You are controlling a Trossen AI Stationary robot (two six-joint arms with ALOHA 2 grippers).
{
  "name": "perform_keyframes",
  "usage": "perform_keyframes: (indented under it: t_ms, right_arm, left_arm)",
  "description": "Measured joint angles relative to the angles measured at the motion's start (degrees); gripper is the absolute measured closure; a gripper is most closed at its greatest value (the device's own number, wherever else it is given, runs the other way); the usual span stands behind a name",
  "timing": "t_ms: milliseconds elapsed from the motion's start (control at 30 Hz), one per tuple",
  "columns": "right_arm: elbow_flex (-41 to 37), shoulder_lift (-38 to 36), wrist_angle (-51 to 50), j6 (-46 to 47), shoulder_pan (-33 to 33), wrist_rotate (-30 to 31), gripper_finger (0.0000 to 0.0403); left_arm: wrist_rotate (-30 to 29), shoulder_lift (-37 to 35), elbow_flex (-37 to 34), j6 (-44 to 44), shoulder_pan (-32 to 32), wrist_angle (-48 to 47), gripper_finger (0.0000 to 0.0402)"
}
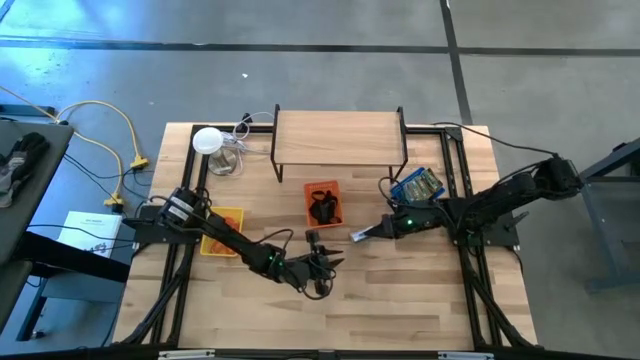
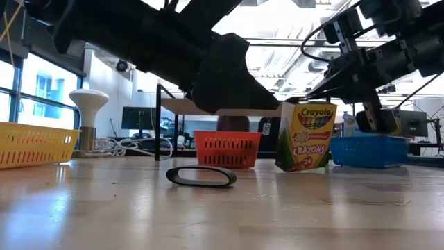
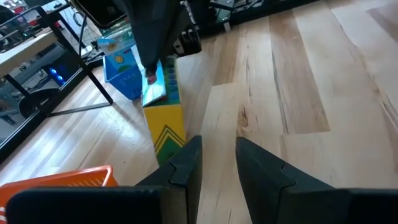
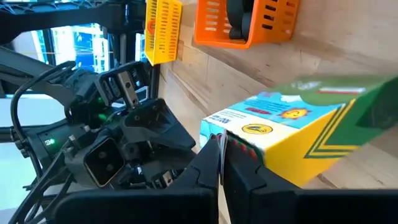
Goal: Pick & Place Office Desk Supplies
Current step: Put the yellow crayon box into the blue bin
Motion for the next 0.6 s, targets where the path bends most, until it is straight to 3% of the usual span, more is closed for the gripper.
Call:
perform_keyframes:
  t_ms: [433, 600]
  right_arm:
    - [0.0, 0.0, 0.03, 1.63, -3.0, -0.83, 0.04]
    - [0.0, 0.0, 0.02, 1.57, -4.52, -1.42, 0.04]
  left_arm:
    - [0.14, 0.0, -0.02, 0.17, 0.08, -0.25, 0.031]
    - [-0.09, 0.0, -0.02, 5.32, 0.6, -0.25, 0.031]
